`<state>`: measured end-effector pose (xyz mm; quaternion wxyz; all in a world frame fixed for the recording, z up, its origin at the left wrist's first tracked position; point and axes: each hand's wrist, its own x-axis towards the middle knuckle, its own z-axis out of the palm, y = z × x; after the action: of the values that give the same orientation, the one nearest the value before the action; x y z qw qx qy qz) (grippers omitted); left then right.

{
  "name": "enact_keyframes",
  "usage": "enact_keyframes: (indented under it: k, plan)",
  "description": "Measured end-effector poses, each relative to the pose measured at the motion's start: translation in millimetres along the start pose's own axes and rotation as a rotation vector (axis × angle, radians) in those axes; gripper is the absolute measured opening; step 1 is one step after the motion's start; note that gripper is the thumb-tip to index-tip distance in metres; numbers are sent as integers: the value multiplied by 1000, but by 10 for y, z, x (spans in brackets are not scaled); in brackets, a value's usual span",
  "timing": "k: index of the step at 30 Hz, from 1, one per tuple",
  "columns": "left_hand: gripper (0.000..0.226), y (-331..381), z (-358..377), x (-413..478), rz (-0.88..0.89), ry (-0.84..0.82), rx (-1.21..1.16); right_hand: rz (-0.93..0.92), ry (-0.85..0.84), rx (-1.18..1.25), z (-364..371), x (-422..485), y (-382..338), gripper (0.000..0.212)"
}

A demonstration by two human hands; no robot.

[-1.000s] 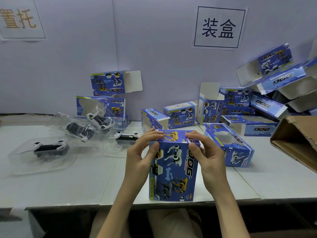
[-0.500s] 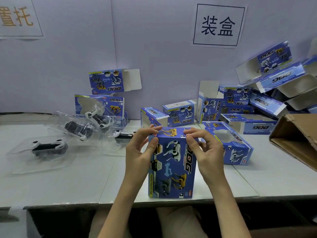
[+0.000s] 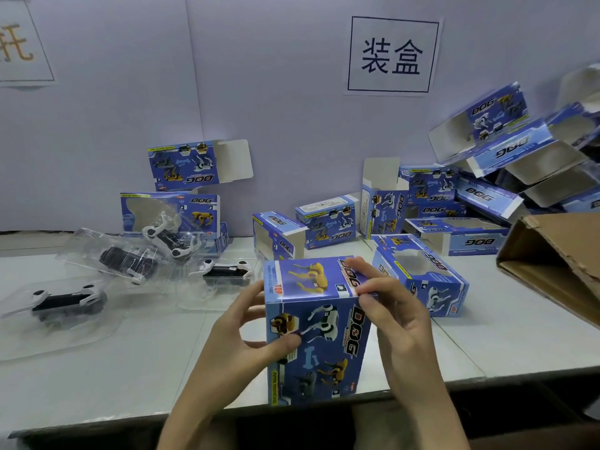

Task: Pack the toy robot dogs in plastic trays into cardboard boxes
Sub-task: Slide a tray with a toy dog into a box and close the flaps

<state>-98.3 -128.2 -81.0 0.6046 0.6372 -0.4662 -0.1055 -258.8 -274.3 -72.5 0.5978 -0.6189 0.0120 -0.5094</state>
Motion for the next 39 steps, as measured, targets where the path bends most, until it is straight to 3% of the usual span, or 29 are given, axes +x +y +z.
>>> enact_keyframes:
  k: [3,6,8,10,12,15,19,23,26,29,33,35,39]
  plan:
    - [86,65,64,-226,84,217,-38,33,159,163,-76,-23,-151,13]
    - [84,47,219,-348,257,418,39,173,166,-23,-177,-21,-241,36]
    - [85,32,302,-344,419,424,213,425,69,-104,-225,-21,-191,59]
    - [94,-32,374,-318,534,379,335,630,-43,-35,-253,-20,-136,76]
    - [105,-106,487,-318,561,326,362,731,-91,40,-314,-26,-77,85]
    - [96,-225,658,-393,610,271,362,808,-98,-53,-433,-65,-2,91]
    - [88,-354,805,-438,628,251,394,807,6,-39,-527,-140,56,75]
    - [81,-398,898,-443,611,322,349,700,197,6,-533,-83,24,33]
    - [85,-522,821,-378,553,361,313,597,357,142,-696,-22,-134,34]
    - [80,-650,694,-329,473,340,313,407,575,239,-955,47,-382,29]
    - [81,-719,671,-358,320,329,219,12,873,225,-1299,438,-545,24]
    - [85,-707,685,-371,305,308,219,-47,899,174,-1445,685,-492,24]
    - [82,-667,675,-371,295,253,340,219,650,-435,-1676,823,-21,23]
